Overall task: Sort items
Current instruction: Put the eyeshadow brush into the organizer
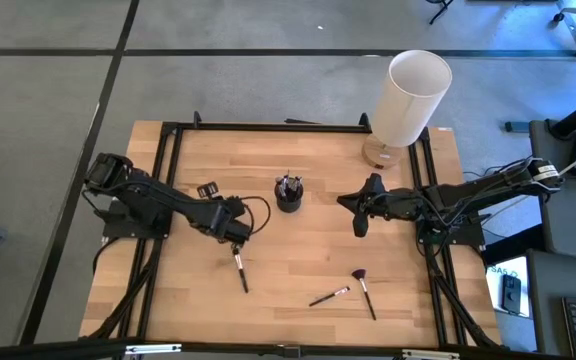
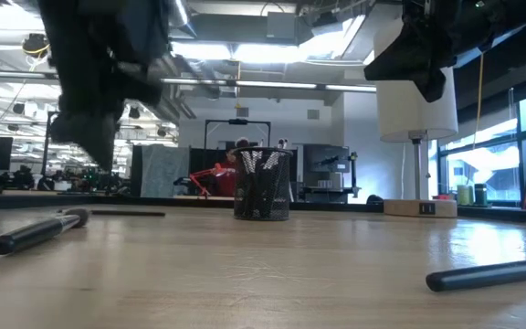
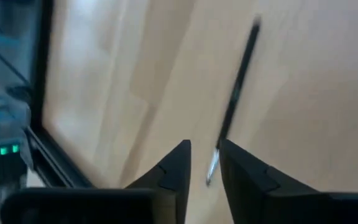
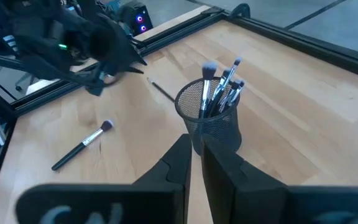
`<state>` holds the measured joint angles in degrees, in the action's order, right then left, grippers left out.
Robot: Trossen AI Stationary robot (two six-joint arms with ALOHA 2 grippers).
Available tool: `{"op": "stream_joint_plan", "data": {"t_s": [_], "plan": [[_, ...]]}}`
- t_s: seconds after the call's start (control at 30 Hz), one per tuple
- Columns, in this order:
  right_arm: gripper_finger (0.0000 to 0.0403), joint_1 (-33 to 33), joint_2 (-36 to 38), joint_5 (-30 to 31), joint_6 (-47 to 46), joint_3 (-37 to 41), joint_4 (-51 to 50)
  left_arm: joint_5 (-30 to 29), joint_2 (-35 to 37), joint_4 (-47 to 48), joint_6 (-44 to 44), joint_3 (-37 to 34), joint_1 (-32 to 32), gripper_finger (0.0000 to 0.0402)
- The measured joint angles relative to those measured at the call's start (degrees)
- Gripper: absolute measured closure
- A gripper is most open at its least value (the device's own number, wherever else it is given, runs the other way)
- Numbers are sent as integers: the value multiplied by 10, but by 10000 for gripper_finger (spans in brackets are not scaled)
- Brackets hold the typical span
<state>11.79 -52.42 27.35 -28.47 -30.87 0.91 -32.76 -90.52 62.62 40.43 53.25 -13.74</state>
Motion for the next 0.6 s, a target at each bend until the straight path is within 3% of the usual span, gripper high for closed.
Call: {"op": "stream_joint_plan", "data": {"t_s": [0.17,0.37,0.6], "plan": [[366,0,0,0,0,0,0,101,0,-44,-69,-59,82,302],[366,-1,0,0,8,0,0,139,0,-75,-143,-105,201,302],[366,-1,0,0,19,0,-1,235,3,-104,-264,-117,297,305]]}}
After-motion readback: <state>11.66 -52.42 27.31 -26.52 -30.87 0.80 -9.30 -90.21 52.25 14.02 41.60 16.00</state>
